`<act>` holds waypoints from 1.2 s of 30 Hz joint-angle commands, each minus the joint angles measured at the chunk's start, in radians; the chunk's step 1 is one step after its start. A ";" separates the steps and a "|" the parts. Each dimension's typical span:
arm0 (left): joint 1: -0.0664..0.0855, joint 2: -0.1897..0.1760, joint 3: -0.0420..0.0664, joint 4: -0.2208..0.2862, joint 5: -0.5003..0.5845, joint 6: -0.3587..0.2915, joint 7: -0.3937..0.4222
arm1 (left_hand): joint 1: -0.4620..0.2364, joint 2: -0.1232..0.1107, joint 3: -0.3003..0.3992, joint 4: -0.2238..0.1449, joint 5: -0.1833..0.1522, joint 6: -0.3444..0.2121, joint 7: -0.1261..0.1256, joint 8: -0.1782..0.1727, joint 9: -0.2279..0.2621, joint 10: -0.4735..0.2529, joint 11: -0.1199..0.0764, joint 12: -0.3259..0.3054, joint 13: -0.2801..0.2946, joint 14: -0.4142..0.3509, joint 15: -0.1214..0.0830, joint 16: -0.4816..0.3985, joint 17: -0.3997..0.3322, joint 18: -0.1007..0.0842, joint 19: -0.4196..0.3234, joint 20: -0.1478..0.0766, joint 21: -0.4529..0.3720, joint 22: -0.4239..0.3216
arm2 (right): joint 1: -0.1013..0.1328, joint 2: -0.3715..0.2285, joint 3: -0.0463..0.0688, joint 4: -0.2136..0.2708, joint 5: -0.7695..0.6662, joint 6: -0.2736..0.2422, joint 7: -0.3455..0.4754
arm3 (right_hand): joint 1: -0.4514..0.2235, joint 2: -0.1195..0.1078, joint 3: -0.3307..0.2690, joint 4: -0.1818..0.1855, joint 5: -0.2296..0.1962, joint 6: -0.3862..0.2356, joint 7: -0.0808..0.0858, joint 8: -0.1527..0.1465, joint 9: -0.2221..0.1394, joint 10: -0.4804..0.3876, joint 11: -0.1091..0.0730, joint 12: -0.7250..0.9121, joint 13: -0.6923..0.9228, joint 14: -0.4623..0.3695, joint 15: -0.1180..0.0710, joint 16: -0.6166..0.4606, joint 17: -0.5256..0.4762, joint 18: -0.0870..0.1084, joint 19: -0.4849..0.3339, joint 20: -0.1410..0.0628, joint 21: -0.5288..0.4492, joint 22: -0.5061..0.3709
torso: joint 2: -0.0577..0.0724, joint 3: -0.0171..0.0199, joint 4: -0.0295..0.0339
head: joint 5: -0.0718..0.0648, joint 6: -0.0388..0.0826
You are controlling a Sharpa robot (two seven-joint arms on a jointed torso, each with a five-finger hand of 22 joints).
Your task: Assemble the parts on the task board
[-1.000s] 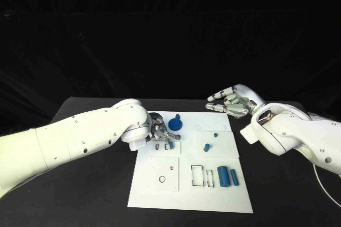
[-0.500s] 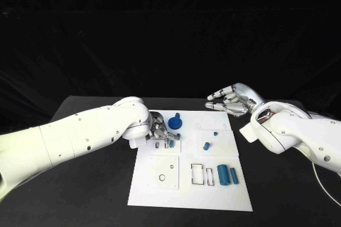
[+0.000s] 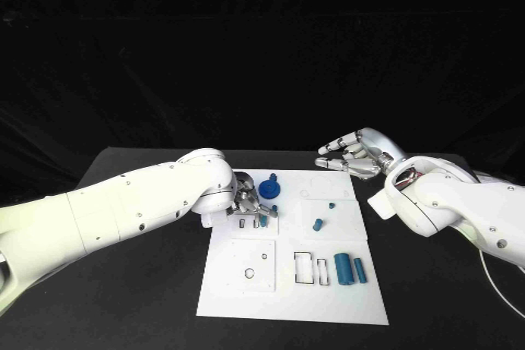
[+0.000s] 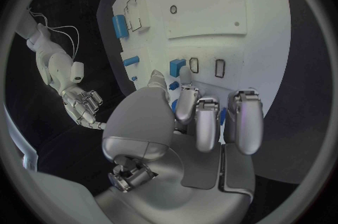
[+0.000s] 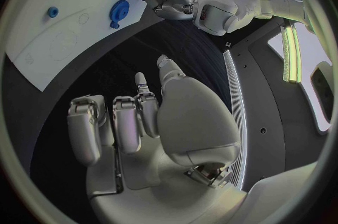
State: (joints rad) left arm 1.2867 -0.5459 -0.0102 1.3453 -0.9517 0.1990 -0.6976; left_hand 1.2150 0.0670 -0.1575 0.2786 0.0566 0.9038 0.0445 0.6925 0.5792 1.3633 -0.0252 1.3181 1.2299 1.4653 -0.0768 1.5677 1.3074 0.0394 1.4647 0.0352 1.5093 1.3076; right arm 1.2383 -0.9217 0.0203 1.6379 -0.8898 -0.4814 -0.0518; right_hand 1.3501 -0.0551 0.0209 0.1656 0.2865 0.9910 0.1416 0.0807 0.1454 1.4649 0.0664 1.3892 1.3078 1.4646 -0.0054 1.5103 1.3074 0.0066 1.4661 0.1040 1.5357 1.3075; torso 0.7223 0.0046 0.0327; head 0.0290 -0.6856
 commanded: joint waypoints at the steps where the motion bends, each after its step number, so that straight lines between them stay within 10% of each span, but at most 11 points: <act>1: 0.000 0.005 0.000 -0.002 -0.016 0.023 -0.009 | 0.013 0.003 0.001 -0.007 0.000 -0.010 0.000 0.007 0.003 0.008 0.001 0.005 -0.002 0.105 -0.004 0.003 0.263 -0.015 0.055 -0.004 0.005 0.152 | -0.001 0.002 0.000 -0.001 -0.012 0.009 -0.002 | -0.003 0.006 -0.006 0.000 0.005 0.007 0.002 0.007 0.001 0.019 -0.008 -0.003 0.155 0.082 -0.007 -0.003 0.161 0.012 0.051 -0.004 -0.002 0.195 | 0.000 0.0007 0.0006 | -0.001 -0.002; 36: -0.002 0.027 -0.001 -0.026 -0.019 0.065 -0.003 | 0.085 0.020 0.033 -0.030 0.002 -0.017 -0.002 0.005 0.023 0.008 0.000 0.003 0.002 0.105 -0.005 0.003 0.263 -0.016 0.056 -0.005 0.007 0.157 | -0.004 0.009 -0.001 -0.005 -0.010 0.019 -0.004 | -0.004 0.007 -0.007 0.001 0.007 0.008 0.002 0.007 0.002 0.019 -0.008 -0.002 0.155 0.082 -0.007 -0.003 0.162 0.012 0.051 -0.005 -0.002 0.195 | 0.001 0.0016 0.0008 | -0.001 -0.012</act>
State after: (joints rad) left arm 1.2851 -0.5216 -0.0115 1.3198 -0.9667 0.2407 -0.6985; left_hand 1.2858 0.0855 -0.1292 0.2504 0.0567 0.8928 0.0408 0.6961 0.6014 1.3628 -0.0247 1.3181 1.2332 1.4649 -0.0761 1.5677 1.3081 0.0394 1.4647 0.0353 1.5132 1.3074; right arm 1.2350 -0.9144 0.0193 1.6327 -0.8907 -0.4763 -0.0564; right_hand 1.3501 -0.0551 0.0209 0.1655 0.2865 0.9910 0.1416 0.0847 0.1462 1.4649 0.0664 1.3892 1.3078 1.4646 -0.0054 1.5102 1.3081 0.0066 1.4661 0.1040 1.5357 1.3081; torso 0.7232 0.0060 0.0330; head 0.0289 -0.6966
